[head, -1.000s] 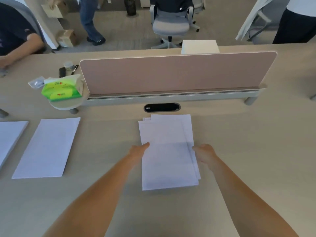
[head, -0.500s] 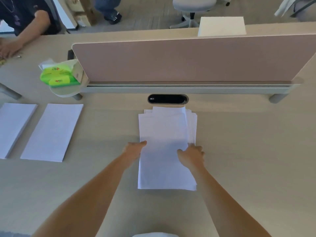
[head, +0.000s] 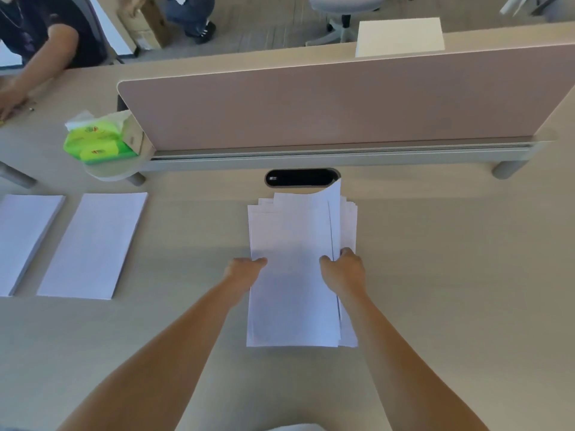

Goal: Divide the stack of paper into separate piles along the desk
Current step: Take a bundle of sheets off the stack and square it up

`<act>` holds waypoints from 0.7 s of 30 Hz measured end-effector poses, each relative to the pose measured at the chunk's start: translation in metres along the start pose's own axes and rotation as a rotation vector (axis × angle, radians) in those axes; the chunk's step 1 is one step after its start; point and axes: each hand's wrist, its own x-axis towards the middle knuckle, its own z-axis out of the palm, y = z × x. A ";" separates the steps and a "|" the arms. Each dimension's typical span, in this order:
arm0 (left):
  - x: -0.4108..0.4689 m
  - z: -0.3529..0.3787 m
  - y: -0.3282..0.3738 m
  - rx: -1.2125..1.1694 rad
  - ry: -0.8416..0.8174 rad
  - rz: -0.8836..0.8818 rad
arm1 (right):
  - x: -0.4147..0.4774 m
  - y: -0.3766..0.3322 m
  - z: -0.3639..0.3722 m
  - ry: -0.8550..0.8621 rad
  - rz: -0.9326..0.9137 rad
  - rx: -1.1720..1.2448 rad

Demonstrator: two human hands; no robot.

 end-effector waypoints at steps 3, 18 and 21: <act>0.009 -0.001 -0.007 -0.011 0.000 -0.008 | -0.007 -0.007 0.009 -0.010 -0.080 -0.013; -0.043 0.016 0.014 0.209 0.076 0.088 | -0.019 0.010 0.020 0.014 -0.185 -0.040; -0.047 0.017 0.017 0.190 0.075 0.075 | -0.017 0.006 0.021 0.069 -0.163 -0.109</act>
